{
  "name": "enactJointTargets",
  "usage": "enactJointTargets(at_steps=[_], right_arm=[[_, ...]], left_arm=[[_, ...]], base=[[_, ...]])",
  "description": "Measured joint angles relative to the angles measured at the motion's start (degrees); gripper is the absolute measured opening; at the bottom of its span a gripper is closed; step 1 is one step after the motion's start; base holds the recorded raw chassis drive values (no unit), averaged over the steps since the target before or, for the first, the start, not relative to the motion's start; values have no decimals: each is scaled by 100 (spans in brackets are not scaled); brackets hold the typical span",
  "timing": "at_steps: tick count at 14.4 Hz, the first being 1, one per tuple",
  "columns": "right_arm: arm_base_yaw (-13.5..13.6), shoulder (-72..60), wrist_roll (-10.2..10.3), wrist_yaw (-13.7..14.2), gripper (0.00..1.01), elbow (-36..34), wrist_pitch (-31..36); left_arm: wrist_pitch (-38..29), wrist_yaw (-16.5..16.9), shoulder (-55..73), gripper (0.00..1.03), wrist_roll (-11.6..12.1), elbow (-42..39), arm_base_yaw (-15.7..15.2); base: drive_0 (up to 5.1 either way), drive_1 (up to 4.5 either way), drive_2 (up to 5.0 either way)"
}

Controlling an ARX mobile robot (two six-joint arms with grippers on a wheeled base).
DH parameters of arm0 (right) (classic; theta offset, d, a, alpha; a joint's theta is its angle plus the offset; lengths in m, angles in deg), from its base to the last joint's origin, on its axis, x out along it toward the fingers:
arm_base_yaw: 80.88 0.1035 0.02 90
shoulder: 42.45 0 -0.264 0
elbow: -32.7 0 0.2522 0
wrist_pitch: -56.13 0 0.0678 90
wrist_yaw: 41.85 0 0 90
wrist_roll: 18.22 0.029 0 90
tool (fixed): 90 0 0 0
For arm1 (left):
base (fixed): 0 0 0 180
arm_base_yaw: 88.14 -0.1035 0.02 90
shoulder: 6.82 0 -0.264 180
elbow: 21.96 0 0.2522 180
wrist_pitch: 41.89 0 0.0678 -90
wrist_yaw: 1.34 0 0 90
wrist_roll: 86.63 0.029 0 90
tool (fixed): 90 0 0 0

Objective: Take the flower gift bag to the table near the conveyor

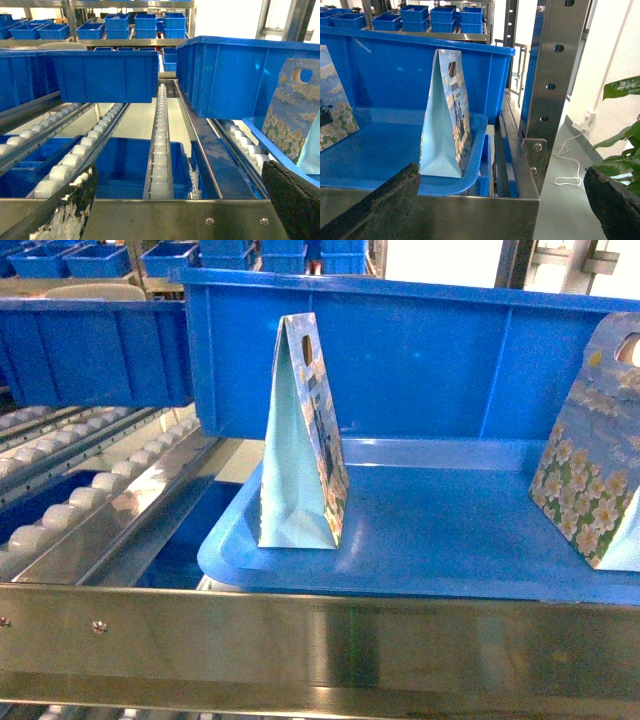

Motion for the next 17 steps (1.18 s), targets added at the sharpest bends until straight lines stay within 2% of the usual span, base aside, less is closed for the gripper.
enactJointTargets(at_steps=[9, 10, 11, 12, 16, 17], right_arm=[[11, -11, 0, 2, 98, 0, 17], [151, -262, -20, 22, 98, 17, 321], [393, -907, -136, 79, 98, 122, 815], [535, -1287, -149, 76, 98, 262, 979], [802, -1985, -212, 85, 98, 610, 1362], [874, -2457, -262, 85, 98, 876, 1596]], left_arm=[[0, 0, 0, 98, 0, 0, 0], [-109, -131, 68, 98, 0, 4, 72], [-422, -205, 568, 98, -52, 157, 245], [-708, -219, 1003, 98, -79, 293, 313], [-1259, -192, 1930, 98, -184, 717, 319], [-1436, -428, 2625, 98, -291, 1145, 470]], base=[[0, 0, 0], [0, 0, 0], [0, 0, 0], [0, 0, 0], [0, 0, 0], [0, 0, 0]])
